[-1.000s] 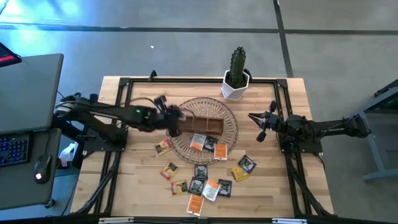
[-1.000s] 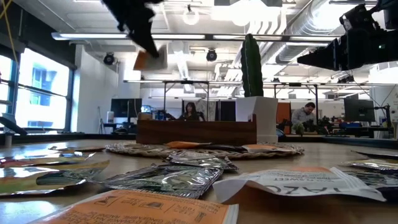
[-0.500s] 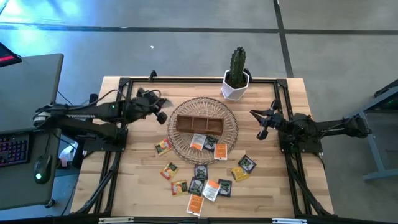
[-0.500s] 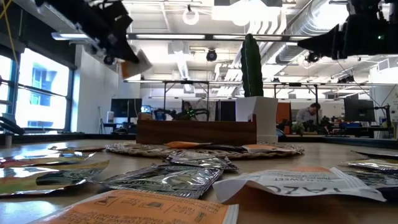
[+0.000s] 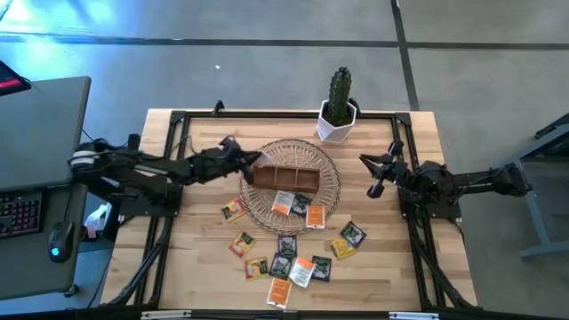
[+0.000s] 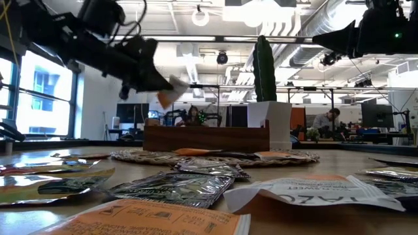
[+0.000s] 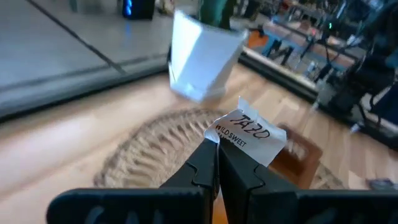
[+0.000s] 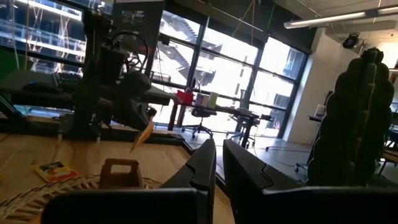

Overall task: Pick & Place Tea
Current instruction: Put the orange tea pack into the left section of the wooden organizer

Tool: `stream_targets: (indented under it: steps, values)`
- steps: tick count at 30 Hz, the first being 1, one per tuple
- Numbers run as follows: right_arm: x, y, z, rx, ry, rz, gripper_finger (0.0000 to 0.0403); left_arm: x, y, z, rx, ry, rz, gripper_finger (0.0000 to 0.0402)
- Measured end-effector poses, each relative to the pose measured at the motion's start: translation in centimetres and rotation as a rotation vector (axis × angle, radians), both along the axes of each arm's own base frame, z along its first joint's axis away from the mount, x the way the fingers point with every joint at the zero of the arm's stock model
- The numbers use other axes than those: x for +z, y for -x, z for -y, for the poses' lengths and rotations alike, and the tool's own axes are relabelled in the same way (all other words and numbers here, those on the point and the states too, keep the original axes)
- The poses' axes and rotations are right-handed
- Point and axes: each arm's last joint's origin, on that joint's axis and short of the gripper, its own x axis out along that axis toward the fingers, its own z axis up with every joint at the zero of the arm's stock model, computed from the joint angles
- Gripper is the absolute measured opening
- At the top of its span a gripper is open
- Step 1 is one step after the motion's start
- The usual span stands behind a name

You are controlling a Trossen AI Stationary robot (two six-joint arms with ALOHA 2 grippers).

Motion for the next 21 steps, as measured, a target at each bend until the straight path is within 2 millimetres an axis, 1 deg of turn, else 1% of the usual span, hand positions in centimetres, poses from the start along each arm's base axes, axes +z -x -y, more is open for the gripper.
stream_targets:
  steps: [2, 7, 9, 13, 16, 21]
  values:
    - [0.0, 0.0, 0.0, -0.003, -0.001, -0.002, 0.0028, -0.8, -0.7, -0.1, -0.003, 0.013, -0.026, 0.001]
    - [0.0, 0.0, 0.0, -0.003, 0.002, -0.003, 0.0028, -2.1, -1.6, -0.3, 0.0, 0.036, -0.086, 0.001]
    - [0.0, 0.0, 0.0, -0.003, 0.002, -0.004, 0.0028, -2.2, -2.1, -0.3, -0.021, 0.052, -0.08, 0.001]
    - [0.0, 0.0, 0.0, -0.002, 0.002, -0.004, 0.0028, -1.9, -2.4, -0.3, -0.036, 0.052, -0.073, 0.0013]
    - [0.0, 0.0, 0.0, 0.001, 0.003, -0.004, 0.0028, -1.9, -2.4, -0.3, -0.038, 0.046, -0.079, 0.0032]
    - [0.0, 0.0, 0.0, 0.001, 0.003, -0.004, 0.0028, -2.0, -2.3, -0.3, -0.031, 0.064, -0.084, 0.0085]
